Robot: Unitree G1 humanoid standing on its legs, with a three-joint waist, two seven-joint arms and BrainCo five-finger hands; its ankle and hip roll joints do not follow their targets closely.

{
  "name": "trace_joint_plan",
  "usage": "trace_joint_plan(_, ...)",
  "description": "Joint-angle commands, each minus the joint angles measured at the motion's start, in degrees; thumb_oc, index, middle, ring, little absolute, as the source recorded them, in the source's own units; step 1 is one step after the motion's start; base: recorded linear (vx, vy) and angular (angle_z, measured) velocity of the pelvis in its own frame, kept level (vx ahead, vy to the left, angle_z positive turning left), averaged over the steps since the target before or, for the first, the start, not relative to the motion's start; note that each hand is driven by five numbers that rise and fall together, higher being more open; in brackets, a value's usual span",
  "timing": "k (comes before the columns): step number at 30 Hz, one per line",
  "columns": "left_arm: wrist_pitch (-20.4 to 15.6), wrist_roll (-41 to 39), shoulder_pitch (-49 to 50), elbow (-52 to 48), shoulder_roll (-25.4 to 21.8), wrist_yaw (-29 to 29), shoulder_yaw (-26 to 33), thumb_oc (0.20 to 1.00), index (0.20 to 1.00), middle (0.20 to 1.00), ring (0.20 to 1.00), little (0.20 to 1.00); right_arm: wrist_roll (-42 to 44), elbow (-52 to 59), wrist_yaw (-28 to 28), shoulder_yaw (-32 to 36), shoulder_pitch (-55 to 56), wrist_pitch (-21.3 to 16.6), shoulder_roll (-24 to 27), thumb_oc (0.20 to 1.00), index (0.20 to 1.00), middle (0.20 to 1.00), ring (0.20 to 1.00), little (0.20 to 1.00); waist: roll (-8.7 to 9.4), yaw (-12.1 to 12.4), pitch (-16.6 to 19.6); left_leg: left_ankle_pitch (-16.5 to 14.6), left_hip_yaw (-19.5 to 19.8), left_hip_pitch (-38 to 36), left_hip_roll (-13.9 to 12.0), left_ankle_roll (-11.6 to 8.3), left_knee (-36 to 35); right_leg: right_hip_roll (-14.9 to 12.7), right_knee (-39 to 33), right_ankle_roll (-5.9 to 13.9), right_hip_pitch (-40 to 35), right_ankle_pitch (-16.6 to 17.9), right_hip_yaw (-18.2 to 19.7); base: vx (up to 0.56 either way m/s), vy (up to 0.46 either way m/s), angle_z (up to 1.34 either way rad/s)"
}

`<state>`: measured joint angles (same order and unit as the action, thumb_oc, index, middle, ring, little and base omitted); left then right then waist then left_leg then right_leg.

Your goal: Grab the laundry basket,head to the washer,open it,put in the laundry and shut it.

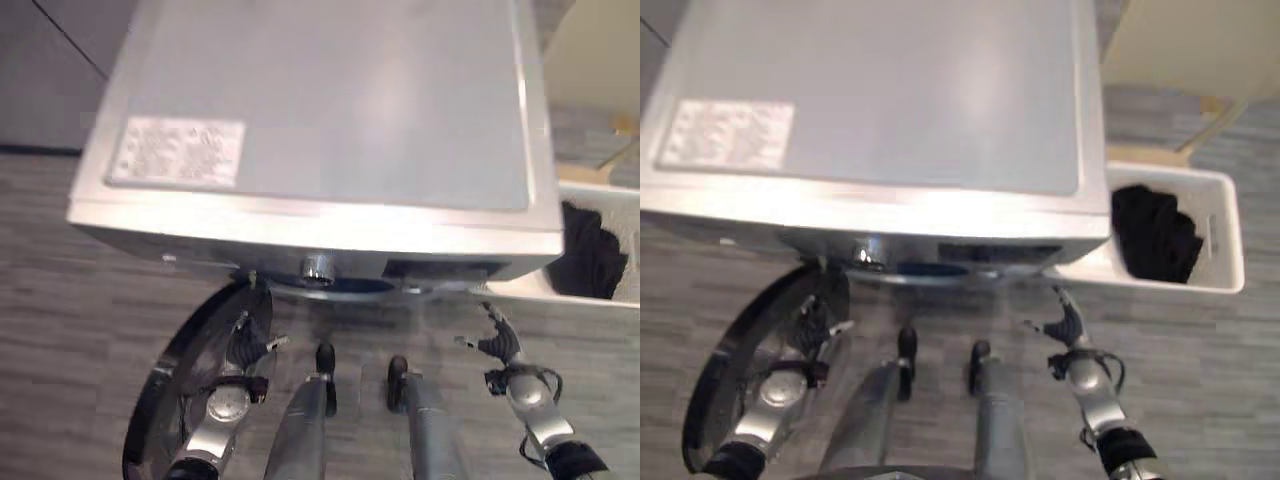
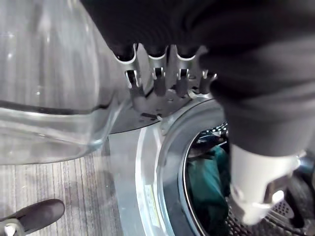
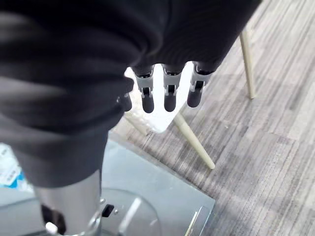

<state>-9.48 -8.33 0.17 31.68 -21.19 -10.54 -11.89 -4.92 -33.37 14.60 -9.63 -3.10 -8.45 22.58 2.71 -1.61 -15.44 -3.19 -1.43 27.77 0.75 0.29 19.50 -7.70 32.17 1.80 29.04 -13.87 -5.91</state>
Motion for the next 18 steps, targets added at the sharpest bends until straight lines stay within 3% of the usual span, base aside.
trace_joint_plan(1,-0.64,0.19,-1.45,5.02,0.72,0.35,1.82,1.0,1.0,1.0,1.0,1.0,1.84,-2.4,0.09,2.07,-0.11,-0.62,0.34,1.0,1.0,1.0,1.0,1.0,-0.48,-1.37,1.74,-1.6,0.85,-6.27,0.18,-0.09,-5.25,0.62,-17.58,3.6,-6.74,11.74,-1.65,0.16,0.038,-0.1)
trace_joint_plan(4,-0.06,3.56,-0.54,8.36,0.85,0.86,1.5,1.0,1.0,1.0,1.0,1.0,1.85,-5.62,-0.59,2.34,0.75,-0.5,-0.16,1.0,1.0,1.0,1.0,1.0,-0.4,-1.68,3.89,-0.42,0.04,-11.85,-0.03,-0.38,-10.42,1.0,-22.01,4.23,-11.85,13.06,-1.52,0.21,0.037,-0.19)
trace_joint_plan(5,0.54,6.03,-0.3,12.62,1.33,1.05,1.47,1.0,1.0,1.0,1.0,1.0,2.08,-6.98,-1.17,3.01,1.92,-0.36,-0.95,1.0,1.0,1.0,1.0,1.0,-0.37,-2.12,6.16,0.24,-0.72,-16.75,-0.15,-0.53,-14.55,1.79,-25.81,4.76,-16.36,13.93,-1.22,0.14,0.016,-0.19)
trace_joint_plan(9,0.85,8.96,0.33,15.82,2.0,0.94,0.97,1.0,1.0,1.0,1.0,1.0,2.74,-8.94,-1.92,3.32,3.52,0.02,-1.73,1.0,1.0,1.0,1.0,1.0,-0.73,-2.74,8.56,0.59,-2.51,-23.46,0.08,-0.23,-18.44,2.49,-29.25,5.23,-21.64,15.12,0.89,0.2,0.047,-0.21)
trace_joint_plan(15,1.06,10.42,0.68,16.85,2.88,0.95,0.29,1.0,1.0,1.0,1.0,1.0,4.39,-10.14,-2.31,4.11,4.59,0.75,-3.35,1.0,1.0,1.0,1.0,1.0,-1.45,-3.94,8.99,-0.74,-6.85,-28.0,-0.11,0.51,-20.38,3.56,-28.98,6.13,-22.82,15.29,5.09,0.07,0.044,-0.55)
trace_joint_plan(16,0.91,10.63,0.33,16.24,3.11,1.29,-0.62,1.0,1.0,1.0,1.0,1.0,4.59,-9.67,-2.12,3.67,4.07,0.86,-3.53,1.0,1.0,1.0,1.0,1.0,-1.83,-4.37,8.03,-1.5,-9.8,-28.26,-0.55,0.89,-19.96,4.04,-27.62,6.93,-20.97,15.96,6.47,-0.07,0.042,-0.73)
trace_joint_plan(18,0.8,11.91,-0.27,15.11,2.6,1.9,-1.97,1.0,1.0,1.0,1.0,1.0,4.96,-8.23,-2.14,3.44,3.84,0.5,-4.09,1.0,1.0,1.0,1.0,1.0,-1.78,-4.35,7.61,-1.95,-13.53,-27.54,-1.29,1.1,-19.03,3.69,-27.09,7.73,-18.93,17.14,5.55,-0.08,0.015,-1.35)
